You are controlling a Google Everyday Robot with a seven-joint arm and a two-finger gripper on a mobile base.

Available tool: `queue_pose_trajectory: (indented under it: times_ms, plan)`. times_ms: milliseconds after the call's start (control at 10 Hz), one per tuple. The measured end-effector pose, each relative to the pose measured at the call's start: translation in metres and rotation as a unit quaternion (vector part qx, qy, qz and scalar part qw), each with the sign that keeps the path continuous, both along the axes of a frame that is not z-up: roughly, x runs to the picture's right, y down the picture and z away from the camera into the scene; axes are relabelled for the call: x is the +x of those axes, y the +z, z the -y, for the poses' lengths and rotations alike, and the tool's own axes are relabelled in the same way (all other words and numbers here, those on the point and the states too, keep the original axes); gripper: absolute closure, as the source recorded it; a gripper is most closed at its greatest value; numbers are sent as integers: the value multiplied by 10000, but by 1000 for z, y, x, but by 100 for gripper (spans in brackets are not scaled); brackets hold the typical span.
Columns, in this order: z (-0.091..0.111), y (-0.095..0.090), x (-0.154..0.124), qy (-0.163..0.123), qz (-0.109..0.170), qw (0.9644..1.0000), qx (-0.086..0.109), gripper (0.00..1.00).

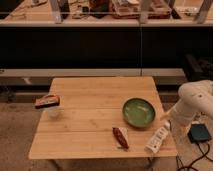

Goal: Place the bottle in the ceramic bowl

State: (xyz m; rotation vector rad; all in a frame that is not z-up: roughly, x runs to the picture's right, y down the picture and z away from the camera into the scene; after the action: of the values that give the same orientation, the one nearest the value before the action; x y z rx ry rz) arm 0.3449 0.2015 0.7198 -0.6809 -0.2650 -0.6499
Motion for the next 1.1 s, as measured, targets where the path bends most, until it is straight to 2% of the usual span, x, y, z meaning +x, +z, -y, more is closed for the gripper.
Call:
queue_pose_trajectory:
  times_ms: [300, 900, 1100]
  plan:
    - [-29, 14, -15, 148, 267, 9995, 6, 31]
    - [-55, 38, -40, 78, 736, 9973, -26, 32]
    - [-62, 46, -47, -15, 842, 9964, -41, 48]
